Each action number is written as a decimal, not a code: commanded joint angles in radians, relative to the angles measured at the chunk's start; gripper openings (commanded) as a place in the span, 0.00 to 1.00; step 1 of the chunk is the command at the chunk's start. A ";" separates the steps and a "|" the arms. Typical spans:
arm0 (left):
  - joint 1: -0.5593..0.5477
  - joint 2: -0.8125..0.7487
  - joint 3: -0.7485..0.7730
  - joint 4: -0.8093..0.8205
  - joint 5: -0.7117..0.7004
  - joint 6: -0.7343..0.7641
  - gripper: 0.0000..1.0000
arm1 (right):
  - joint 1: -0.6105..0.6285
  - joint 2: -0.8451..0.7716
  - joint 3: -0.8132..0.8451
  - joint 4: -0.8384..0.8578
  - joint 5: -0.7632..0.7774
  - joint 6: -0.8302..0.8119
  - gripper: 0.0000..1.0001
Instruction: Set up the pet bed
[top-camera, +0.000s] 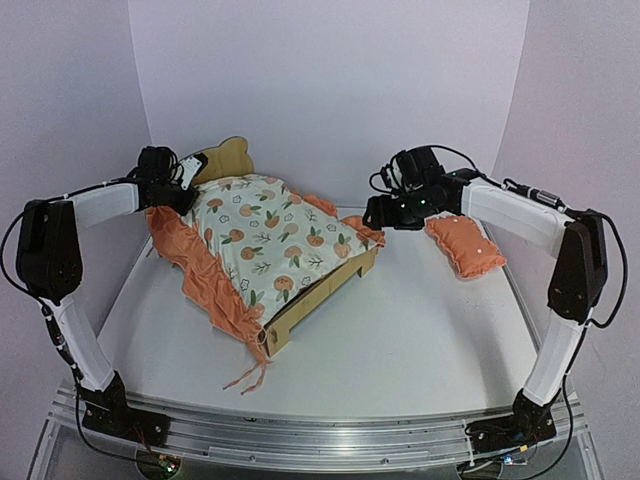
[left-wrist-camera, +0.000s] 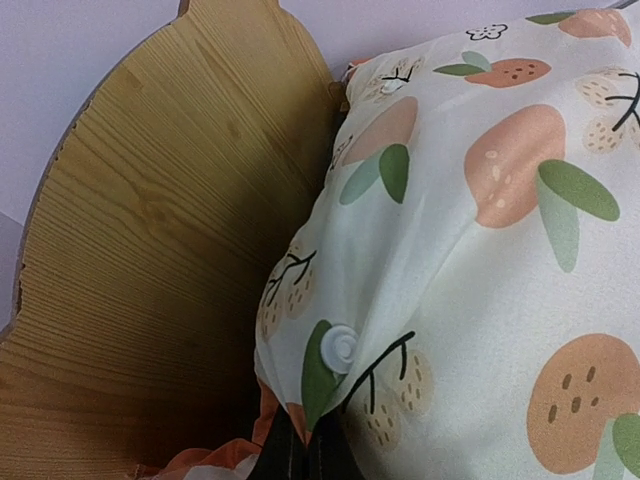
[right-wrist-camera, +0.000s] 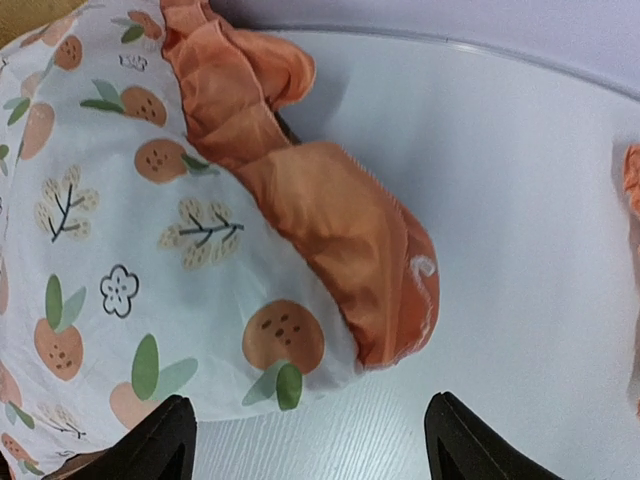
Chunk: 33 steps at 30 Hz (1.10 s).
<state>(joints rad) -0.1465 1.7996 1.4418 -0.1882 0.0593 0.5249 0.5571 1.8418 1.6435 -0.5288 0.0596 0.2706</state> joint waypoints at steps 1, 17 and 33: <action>0.006 -0.016 -0.024 0.078 0.030 0.008 0.03 | -0.020 0.007 -0.031 -0.033 -0.117 0.201 0.81; 0.006 -0.094 -0.008 -0.003 0.117 0.055 0.64 | -0.089 0.235 0.151 -0.016 -0.279 0.391 0.05; 0.009 -0.059 0.026 0.031 0.157 0.052 0.65 | -0.089 0.258 0.279 -0.017 -0.179 0.286 0.18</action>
<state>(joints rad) -0.1410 1.7561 1.4040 -0.1650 0.1573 0.5770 0.4686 2.1120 1.9461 -0.5602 -0.1429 0.5687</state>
